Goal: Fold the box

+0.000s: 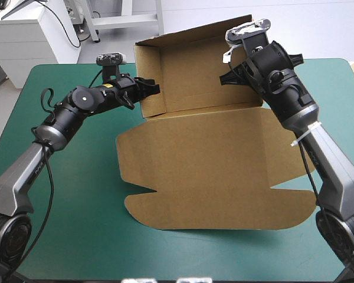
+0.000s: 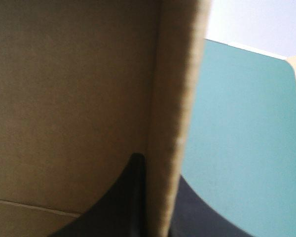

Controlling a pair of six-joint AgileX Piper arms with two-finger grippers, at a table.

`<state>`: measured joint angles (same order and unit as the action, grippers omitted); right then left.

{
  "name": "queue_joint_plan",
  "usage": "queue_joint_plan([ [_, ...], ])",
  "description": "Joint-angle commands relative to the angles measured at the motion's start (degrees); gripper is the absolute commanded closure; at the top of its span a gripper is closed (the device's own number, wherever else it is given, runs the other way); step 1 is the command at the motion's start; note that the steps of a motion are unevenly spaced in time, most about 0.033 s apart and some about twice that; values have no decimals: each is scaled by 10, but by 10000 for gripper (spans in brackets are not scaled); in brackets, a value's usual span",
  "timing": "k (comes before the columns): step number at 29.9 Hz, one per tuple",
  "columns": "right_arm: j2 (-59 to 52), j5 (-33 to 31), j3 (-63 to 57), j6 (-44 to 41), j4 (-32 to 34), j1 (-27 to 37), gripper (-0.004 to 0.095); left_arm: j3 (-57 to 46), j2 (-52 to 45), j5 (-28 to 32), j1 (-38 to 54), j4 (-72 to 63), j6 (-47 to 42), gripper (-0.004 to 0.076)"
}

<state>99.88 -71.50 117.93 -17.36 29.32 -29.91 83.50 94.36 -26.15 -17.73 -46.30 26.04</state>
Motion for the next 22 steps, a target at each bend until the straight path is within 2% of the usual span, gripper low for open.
queue_joint_plan([
  [1,1,1,11,13,-83,20,928,89,-21,-125,-13,169,-134,731],
  [3,13,1,11,20,-141,43,928,127,-6,-190,-17,277,-201,731],
  [5,25,1,11,35,-198,61,928,154,8,-235,-22,339,-228,731],
  [10,56,1,11,94,-307,92,928,179,48,-302,-23,387,-253,731],
  [15,65,1,-46,99,-306,92,929,180,102,-368,-23,400,-269,731],
  [22,65,22,-164,100,-274,92,929,180,151,-417,-23,396,-269,731],
])
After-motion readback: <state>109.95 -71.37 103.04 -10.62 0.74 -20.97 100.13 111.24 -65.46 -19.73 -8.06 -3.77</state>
